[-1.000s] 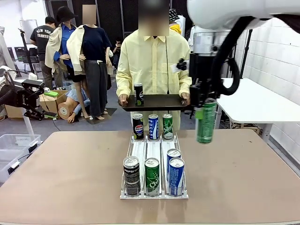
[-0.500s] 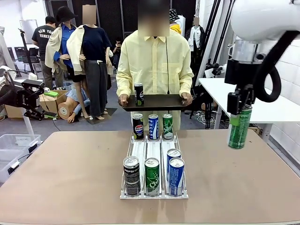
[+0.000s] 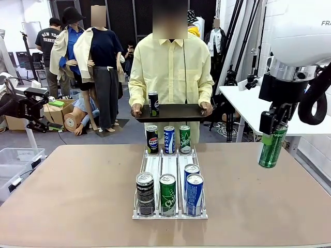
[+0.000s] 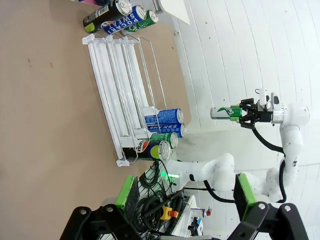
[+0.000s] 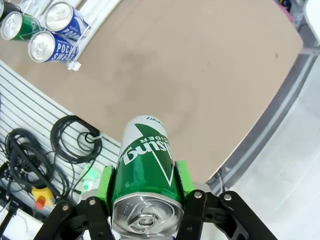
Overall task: Retrieve and hand over the desired beverage to the person.
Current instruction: Place the picked can on the Handle tray extended by the person.
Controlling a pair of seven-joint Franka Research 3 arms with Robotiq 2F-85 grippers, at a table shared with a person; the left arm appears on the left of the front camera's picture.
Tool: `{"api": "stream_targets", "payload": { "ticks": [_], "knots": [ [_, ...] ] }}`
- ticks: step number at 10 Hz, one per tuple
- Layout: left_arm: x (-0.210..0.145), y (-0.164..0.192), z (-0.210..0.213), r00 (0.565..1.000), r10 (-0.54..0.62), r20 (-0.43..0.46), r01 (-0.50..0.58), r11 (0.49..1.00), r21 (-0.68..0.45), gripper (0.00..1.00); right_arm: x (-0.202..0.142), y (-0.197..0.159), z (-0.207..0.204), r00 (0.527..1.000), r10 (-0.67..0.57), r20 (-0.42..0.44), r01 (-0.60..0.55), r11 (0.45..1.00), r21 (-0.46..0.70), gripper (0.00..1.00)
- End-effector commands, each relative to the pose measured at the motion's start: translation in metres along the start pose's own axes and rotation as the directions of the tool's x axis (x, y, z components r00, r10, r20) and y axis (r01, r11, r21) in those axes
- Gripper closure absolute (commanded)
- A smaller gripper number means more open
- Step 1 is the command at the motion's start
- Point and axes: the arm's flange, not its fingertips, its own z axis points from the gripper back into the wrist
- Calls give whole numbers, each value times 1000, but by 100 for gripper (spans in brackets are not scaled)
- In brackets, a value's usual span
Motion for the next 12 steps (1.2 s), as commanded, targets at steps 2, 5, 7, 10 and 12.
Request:
{"api": "stream_targets", "payload": {
  "ticks": [2,5,7,10,12],
  "knots": [
    [0,-1,1,1000,-1,1,1,1000,0,0,7,-1,5,1000,2,-22,-1,1000,12,96],
    [0,-1,1,1000,-1,1,1,1000,0,0,7,-1,5,1000,2,-22,-1,1000,12,96],
    [0,-1,1,1000,-1,1,1,1000,0,0,7,-1,5,1000,2,-22,-1,1000,12,96],
    [0,-1,1,1000,-1,1,1,1000,0,0,7,-1,5,1000,2,-22,-1,1000,12,96],
    [0,-1,1,1000,-1,1,1,1000,0,0,7,-1,5,1000,2,-22,-1,1000,12,96]
  ]
}}
